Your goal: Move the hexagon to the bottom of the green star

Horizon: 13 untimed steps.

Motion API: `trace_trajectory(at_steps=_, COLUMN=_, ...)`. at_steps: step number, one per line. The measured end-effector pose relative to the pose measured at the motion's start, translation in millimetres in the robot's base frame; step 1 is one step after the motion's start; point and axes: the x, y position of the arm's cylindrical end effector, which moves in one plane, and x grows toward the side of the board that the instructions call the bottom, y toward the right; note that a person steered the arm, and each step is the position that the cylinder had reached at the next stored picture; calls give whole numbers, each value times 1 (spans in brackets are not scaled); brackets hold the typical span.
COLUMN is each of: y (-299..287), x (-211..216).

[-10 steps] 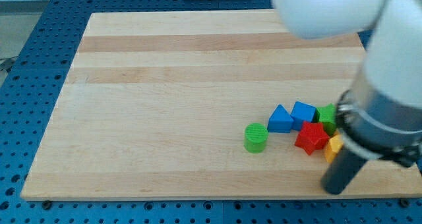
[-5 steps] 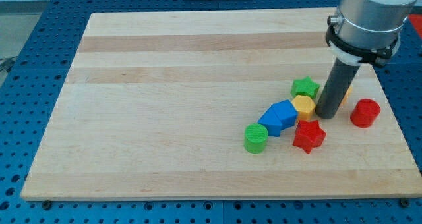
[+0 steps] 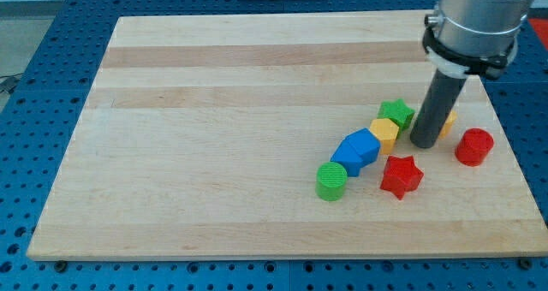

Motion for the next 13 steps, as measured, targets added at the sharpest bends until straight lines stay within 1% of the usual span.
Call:
trace_trajectory(at_steps=1, y=0, x=1)
trace_trajectory(at_steps=4, y=-11, x=25)
trace_trajectory(at_steps=6, y=-5, x=60)
trace_trajectory(at_steps=7, y=-5, x=87)
trace_trajectory(at_steps=9, y=-14, x=102)
trace_trajectory(at_steps=10, y=-40, x=106)
trace_trajectory(at_steps=11, y=-79, x=114)
trace_trajectory(at_steps=12, y=-122, x=112)
trace_trajectory(at_steps=13, y=-154, x=97)
